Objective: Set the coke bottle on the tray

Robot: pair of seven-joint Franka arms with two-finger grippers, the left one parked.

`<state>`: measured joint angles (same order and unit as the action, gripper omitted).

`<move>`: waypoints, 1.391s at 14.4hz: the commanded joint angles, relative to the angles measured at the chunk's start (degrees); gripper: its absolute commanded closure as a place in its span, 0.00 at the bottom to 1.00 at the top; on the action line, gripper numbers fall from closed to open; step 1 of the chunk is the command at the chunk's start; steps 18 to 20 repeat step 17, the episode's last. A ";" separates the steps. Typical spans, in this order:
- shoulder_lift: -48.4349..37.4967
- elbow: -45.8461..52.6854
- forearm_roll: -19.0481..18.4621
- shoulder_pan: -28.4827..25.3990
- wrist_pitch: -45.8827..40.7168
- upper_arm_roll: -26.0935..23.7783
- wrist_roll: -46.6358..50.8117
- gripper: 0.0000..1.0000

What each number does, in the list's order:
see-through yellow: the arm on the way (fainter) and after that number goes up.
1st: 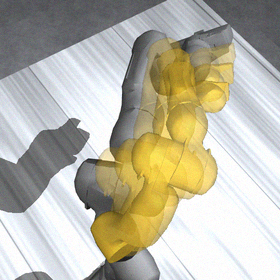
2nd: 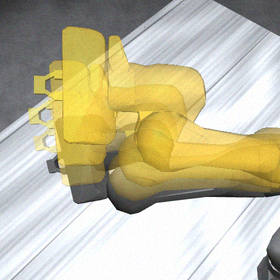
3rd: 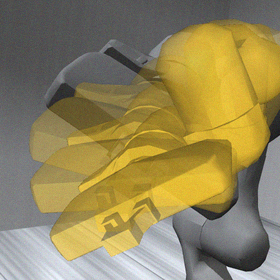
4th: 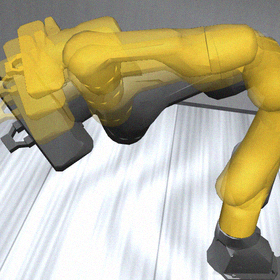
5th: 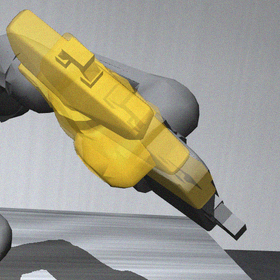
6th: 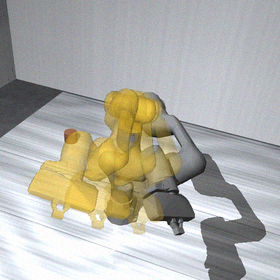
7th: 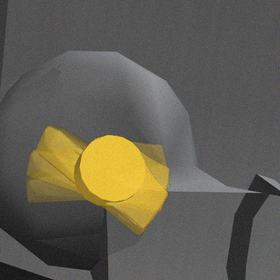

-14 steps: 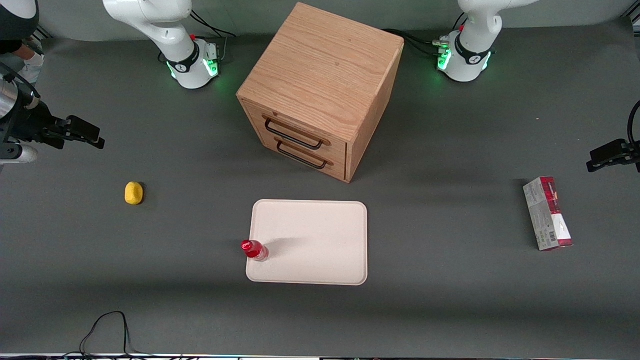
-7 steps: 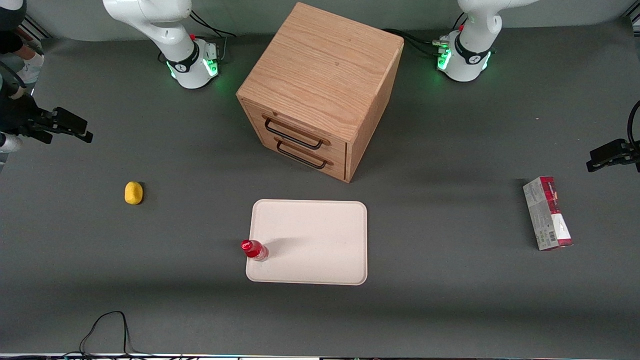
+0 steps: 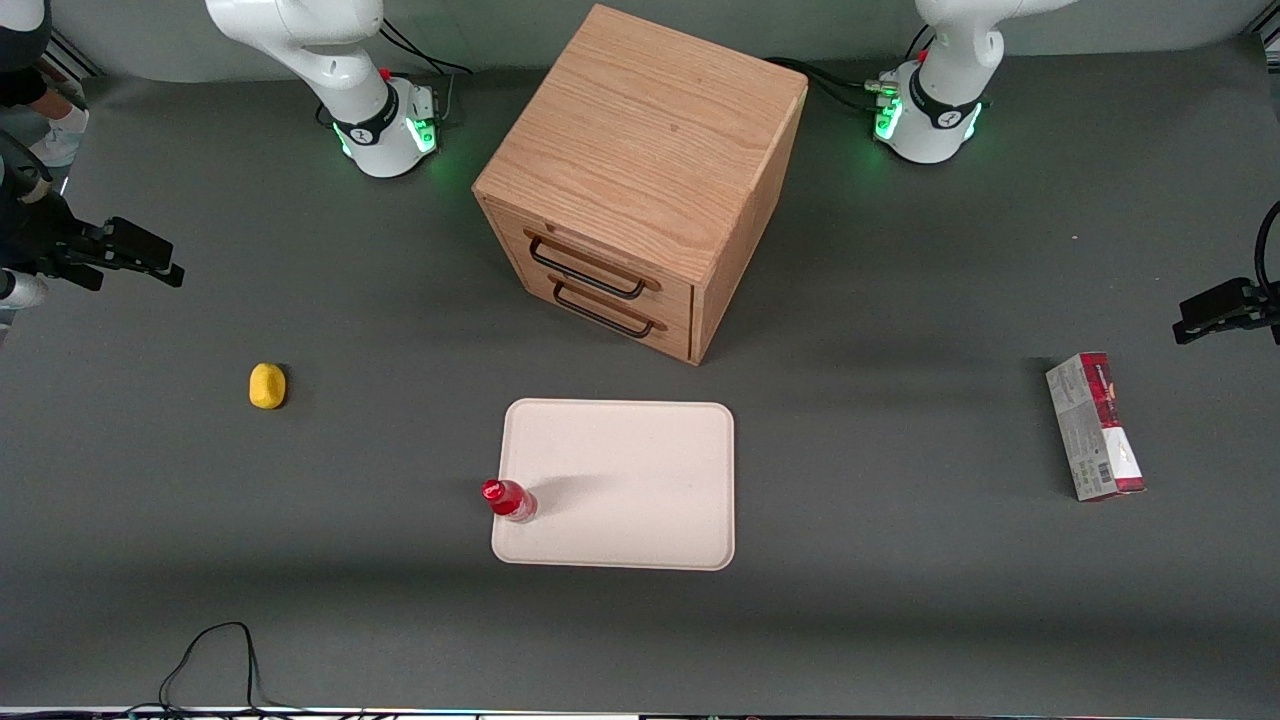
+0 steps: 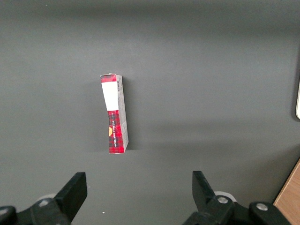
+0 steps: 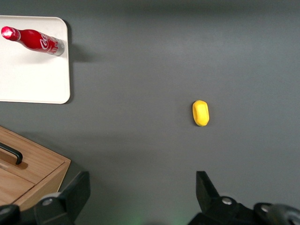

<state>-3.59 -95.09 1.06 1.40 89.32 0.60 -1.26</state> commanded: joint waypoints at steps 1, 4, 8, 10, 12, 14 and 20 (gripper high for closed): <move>0.17 0.69 -1.32 -1.14 -0.02 0.63 -0.77 0.00; 0.17 0.69 -1.32 -1.76 0.07 1.33 -0.77 0.00; 1.04 1.57 -1.24 -1.58 0.42 1.34 -0.77 0.00; 2.10 3.06 -1.24 -1.67 0.15 1.34 -0.85 0.00; 2.10 3.07 -1.58 -1.67 0.15 1.34 -0.94 0.00; 2.10 3.07 -2.20 -1.49 0.07 1.34 -1.29 0.00; 2.01 2.98 -2.29 -1.49 0.07 1.34 -1.38 0.00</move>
